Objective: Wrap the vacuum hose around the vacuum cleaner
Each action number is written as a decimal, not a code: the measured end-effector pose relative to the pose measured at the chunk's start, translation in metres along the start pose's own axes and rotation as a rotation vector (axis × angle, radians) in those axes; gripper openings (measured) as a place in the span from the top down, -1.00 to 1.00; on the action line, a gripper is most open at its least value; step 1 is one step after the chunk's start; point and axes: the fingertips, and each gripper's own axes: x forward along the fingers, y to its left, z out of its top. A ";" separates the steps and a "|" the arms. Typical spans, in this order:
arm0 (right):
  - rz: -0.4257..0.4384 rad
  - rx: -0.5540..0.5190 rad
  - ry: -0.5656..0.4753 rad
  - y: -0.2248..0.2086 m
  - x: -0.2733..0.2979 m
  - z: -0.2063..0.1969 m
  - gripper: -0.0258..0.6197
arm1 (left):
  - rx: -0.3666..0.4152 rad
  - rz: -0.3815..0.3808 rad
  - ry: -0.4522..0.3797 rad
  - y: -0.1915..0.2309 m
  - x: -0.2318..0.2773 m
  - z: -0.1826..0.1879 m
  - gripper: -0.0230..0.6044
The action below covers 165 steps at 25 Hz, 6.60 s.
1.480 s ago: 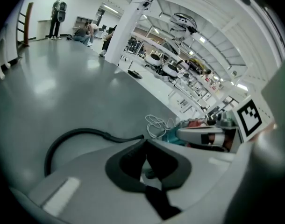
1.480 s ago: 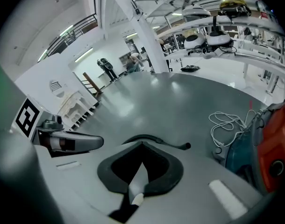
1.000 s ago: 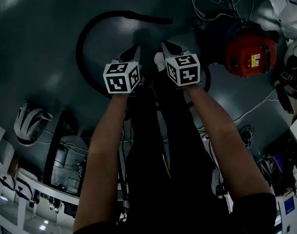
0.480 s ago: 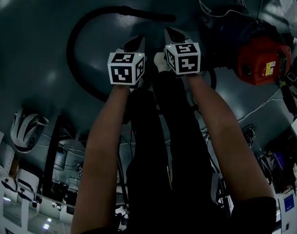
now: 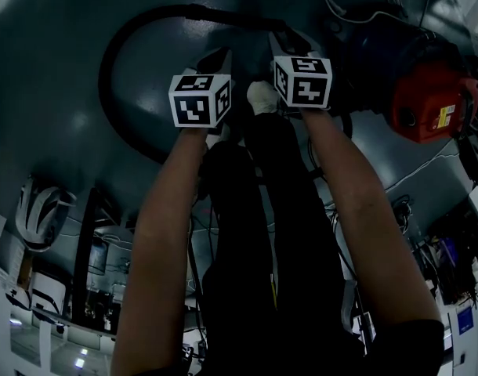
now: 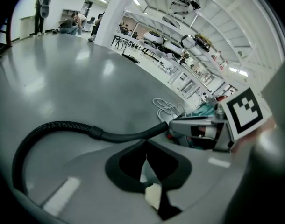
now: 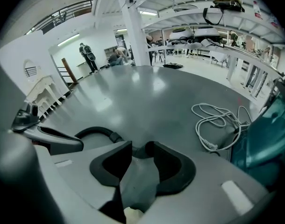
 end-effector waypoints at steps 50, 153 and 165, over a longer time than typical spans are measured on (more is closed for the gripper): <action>0.023 0.208 -0.103 0.015 -0.024 0.037 0.48 | 0.074 0.044 0.006 0.004 -0.027 0.006 0.89; 0.306 0.017 -0.189 0.008 -0.321 0.245 0.55 | 1.057 -0.709 0.256 -0.288 -0.160 0.175 0.34; 0.280 0.032 -0.160 -0.022 -0.353 0.255 0.55 | 1.069 -0.566 0.271 -0.227 -0.162 0.168 -0.07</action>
